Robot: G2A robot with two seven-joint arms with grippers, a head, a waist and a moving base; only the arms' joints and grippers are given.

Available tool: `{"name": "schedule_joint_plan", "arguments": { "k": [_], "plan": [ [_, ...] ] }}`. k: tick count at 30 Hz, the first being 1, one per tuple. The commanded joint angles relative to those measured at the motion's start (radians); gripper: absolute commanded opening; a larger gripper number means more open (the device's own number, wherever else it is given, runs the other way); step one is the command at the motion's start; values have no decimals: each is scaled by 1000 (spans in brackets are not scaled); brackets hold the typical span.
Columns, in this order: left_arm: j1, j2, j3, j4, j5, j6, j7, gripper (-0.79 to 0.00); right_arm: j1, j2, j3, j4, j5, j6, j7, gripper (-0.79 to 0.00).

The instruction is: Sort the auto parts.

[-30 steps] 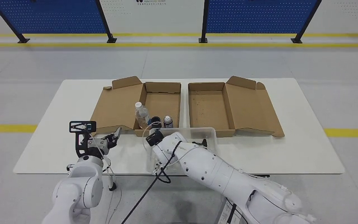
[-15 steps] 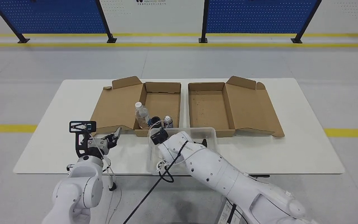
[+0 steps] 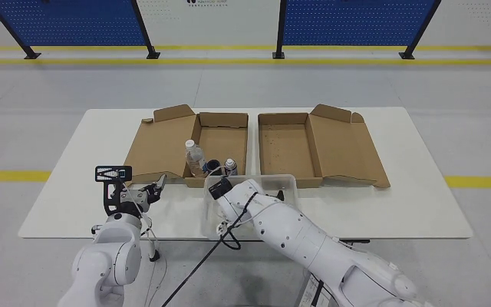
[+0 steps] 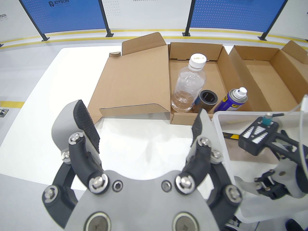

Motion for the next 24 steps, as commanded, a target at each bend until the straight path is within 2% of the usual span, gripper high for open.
{"name": "schedule_joint_plan", "arguments": {
  "k": [1, 9, 16, 24],
  "plan": [
    [0, 0, 0, 0, 0, 0, 0, 0, -2, -1, 5, 3, -5, 4, 5, 0],
    [0, 0, 0, 0, 0, 0, 0, 0, -11, 5, 40, -10, -45, 26, 49, 0],
    [0, 0, 0, 0, 0, 0, 0, 0, -32, 13, 78, -55, -110, 3, 73, 0],
    [0, 0, 0, 0, 0, 0, 0, 0, -35, -20, 35, -55, -109, -24, 86, 0]
  ]
}}
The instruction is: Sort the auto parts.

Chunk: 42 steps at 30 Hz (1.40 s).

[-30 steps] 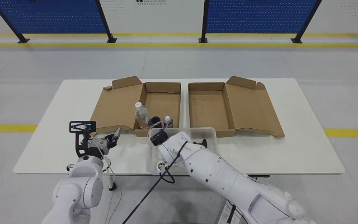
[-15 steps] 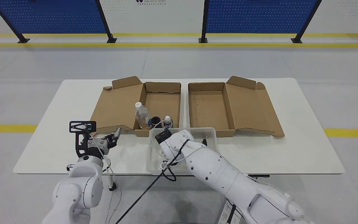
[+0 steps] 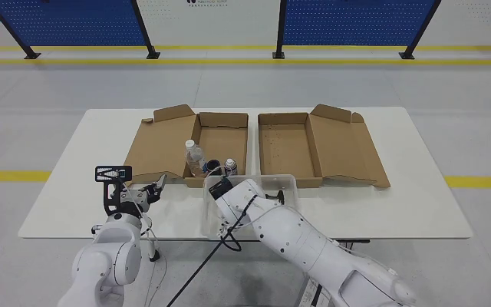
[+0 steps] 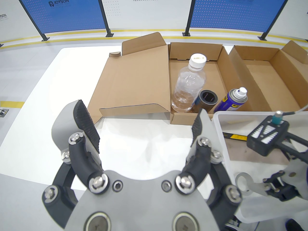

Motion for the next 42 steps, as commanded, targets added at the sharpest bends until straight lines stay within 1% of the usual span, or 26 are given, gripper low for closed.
{"name": "schedule_joint_plan", "arguments": {
  "k": [1, 2, 4, 7, 11, 15, 18, 20, 22, 25, 27, 34, 36, 39, 40, 41, 42],
  "plan": [
    [0, 0, 0, 0, 0, 0, 0, 0, 5, -10, -10, 18, 6, -1, -8, 0],
    [0, 0, 0, 0, 0, 0, 0, 0, 9, -15, -14, 29, 7, -3, -12, -18],
    [0, 0, 0, 0, 0, 0, 0, 0, 16, -24, -18, 47, 10, -4, -18, -102],
    [0, 0, 0, 0, 0, 0, 0, 0, 23, -35, -21, 68, 11, -4, -21, -148],
    [0, 0, 0, 0, 0, 0, 0, 0, 24, -43, -18, 77, 10, -2, -20, -135],
    [0, 0, 0, 0, 0, 0, 0, 0, 20, -50, -15, 87, 10, -3, -23, -175],
    [0, 0, 0, 0, 0, 0, 0, 0, 15, -55, -9, 92, 15, -5, -28, -172],
    [0, 0, 0, 0, 0, 0, 0, 0, 11, -57, -4, 98, 17, -6, -34, -225],
    [0, 0, 0, 0, 0, 0, 0, 0, 6, -59, 2, 102, 21, -7, -44, -308],
    [0, 0, 0, 0, 0, 0, 0, 0, 0, -61, 11, 111, 28, -17, -58, -403],
    [0, 0, 0, 0, 0, 0, 0, 0, -4, -64, 16, 114, 35, -21, -63, -446],
    [0, 0, 0, 0, 0, 0, 0, 0, -9, -69, 37, 132, 52, -41, -83, -437],
    [0, 0, 0, 0, 0, 0, 0, 0, -13, -70, 43, 134, 61, -48, -88, -449],
    [0, 0, 0, 0, 0, 0, 0, 0, -17, -72, 51, 140, 70, -54, -96, -486],
    [0, 0, 0, 0, 0, 0, 0, 0, -17, -72, 54, 141, 70, -55, -100, -514],
    [0, 0, 0, 0, 0, 0, 0, 0, -18, -72, 56, 143, 70, -57, -102, -560],
    [0, 0, 0, 0, 0, 0, 0, 0, -19, -73, 59, 145, 72, -57, -104, -576]
  ]
}}
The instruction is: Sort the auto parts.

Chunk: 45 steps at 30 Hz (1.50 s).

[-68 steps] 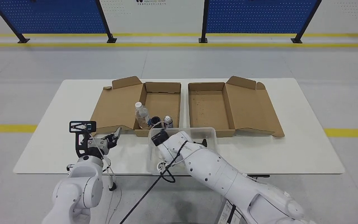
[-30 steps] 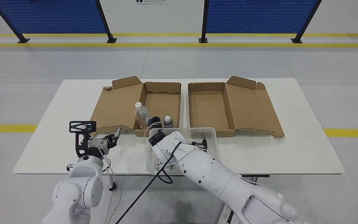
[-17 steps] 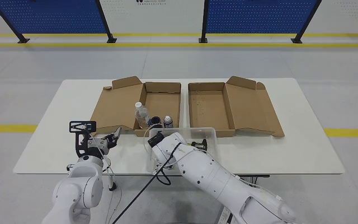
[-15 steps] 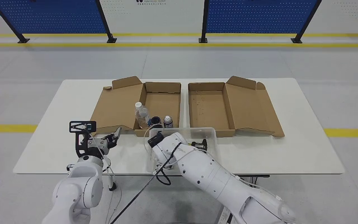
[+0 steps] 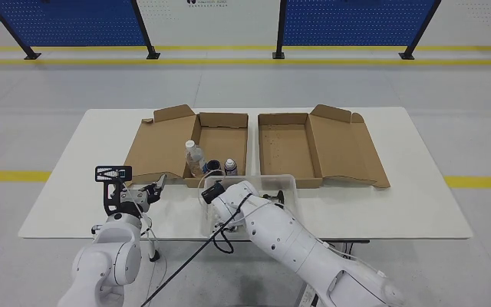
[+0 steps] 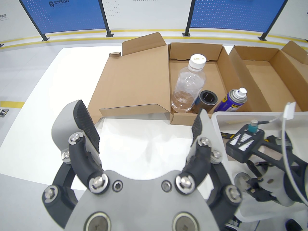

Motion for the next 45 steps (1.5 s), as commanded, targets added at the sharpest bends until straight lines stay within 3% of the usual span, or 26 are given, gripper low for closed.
{"name": "schedule_joint_plan", "arguments": {
  "k": [1, 6, 8, 20, 35, 45],
  "plan": [
    [0, 0, 0, 0, 0, 0, 0, 0, -3, 0, 6, 1, 5, -1, -6, -582],
    [0, 0, 0, 0, 0, 0, 0, 0, -7, -1, 17, -2, 1, 0, -11, -690],
    [0, 0, 0, 0, 0, 0, 0, 0, -12, 0, 25, -7, 3, 2, -15, -785],
    [0, 0, 0, 0, 0, 0, 0, 0, -69, 32, 126, -124, 1, 2, -37, -785],
    [0, 0, 0, 0, 0, 0, 0, 0, -283, 109, 325, -595, -45, -32, -18, -785],
    [0, 0, 0, 0, 0, 0, 0, 0, -448, 138, 491, -760, 268, -203, -205, -785]
  ]
}}
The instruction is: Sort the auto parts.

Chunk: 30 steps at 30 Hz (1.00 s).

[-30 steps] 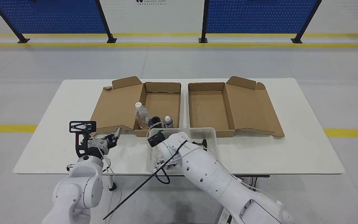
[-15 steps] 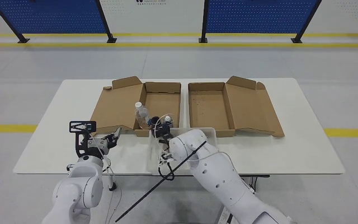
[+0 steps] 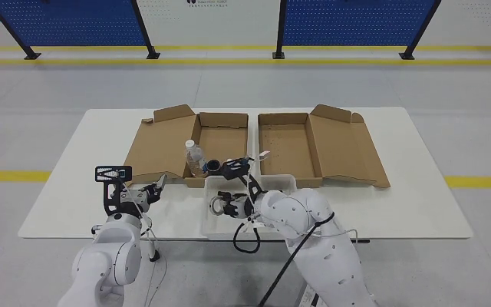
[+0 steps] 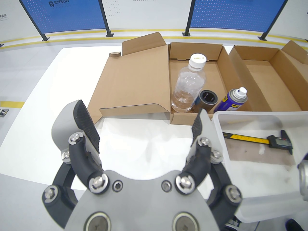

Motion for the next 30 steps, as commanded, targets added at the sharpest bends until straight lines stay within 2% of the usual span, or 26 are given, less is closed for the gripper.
{"name": "schedule_joint_plan", "arguments": {
  "k": [1, 7, 13, 22, 30],
  "plan": [
    [0, 0, 0, 0, 0, 0, 0, 0, -23, 5, 27, -8, 62, -30, -25, -785],
    [0, 0, 0, 0, 0, 0, 0, 0, -80, 17, 87, 5, 282, -154, -110, -785],
    [0, 0, 0, 0, 0, 0, 0, 0, -125, 32, 137, 34, 440, -252, -167, -785],
    [0, 0, 0, 0, 0, 0, 0, 0, -153, 51, 155, 82, 599, -368, -226, -785],
    [0, 0, 0, 0, 0, 0, 0, 0, -151, 66, 144, 108, 640, -410, -261, -785]
  ]
}}
